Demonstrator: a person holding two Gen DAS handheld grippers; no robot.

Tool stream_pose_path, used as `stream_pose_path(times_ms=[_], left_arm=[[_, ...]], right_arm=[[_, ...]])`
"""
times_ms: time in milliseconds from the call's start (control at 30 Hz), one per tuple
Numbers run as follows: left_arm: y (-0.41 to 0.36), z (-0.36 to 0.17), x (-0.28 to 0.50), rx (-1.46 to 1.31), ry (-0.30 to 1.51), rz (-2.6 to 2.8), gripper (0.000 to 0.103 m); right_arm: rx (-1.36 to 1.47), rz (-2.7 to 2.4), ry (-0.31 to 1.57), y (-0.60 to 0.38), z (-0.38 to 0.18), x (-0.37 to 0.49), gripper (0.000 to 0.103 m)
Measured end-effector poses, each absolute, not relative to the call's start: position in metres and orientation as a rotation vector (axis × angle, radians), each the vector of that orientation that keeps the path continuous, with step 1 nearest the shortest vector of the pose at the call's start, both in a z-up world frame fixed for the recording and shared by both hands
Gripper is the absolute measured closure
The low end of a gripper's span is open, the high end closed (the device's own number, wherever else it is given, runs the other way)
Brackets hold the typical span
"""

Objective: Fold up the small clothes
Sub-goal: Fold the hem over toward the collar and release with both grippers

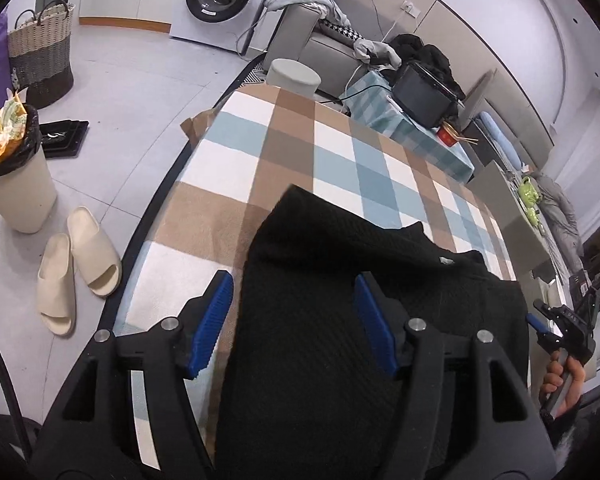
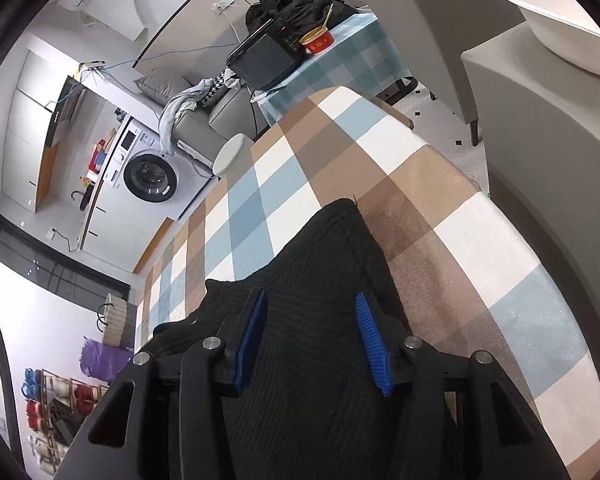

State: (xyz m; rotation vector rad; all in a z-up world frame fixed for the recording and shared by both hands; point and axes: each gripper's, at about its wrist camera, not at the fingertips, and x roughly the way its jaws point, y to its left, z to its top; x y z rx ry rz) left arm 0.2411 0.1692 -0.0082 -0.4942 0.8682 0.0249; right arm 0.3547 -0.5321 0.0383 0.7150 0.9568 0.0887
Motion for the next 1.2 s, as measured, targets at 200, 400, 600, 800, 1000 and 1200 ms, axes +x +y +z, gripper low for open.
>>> stream_pose_path(times_ms=[200, 400, 600, 800, 1000, 1200], left_arm=[[0.173, -0.017, 0.233, -0.472, 0.904, 0.063, 0.043], [0.165, -0.03, 0.231, -0.413, 0.948, 0.071, 0.043], [0.159, -0.037, 0.225, -0.391, 0.967, 0.072, 0.043], [0.163, -0.039, 0.214, -0.385, 0.971, 0.09, 0.043], [0.159, -0.049, 0.216, -0.358, 0.993, 0.095, 0.043], [0.148, -0.051, 0.213, -0.274, 1.004, 0.09, 0.052]], right_arm=[[0.62, 0.059, 0.971, -0.533, 0.042, 0.35, 0.056], [0.503, 0.051, 0.995, -0.54, 0.039, 0.356, 0.052], [0.395, 0.084, 1.01, -0.525, 0.027, 0.381, 0.068], [0.29, 0.16, 0.826, -0.507, 0.059, 0.373, 0.096], [0.299, 0.06, 0.848, -0.516, 0.055, 0.384, 0.092], [0.392, 0.061, 0.933, -0.527, 0.045, 0.369, 0.059]])
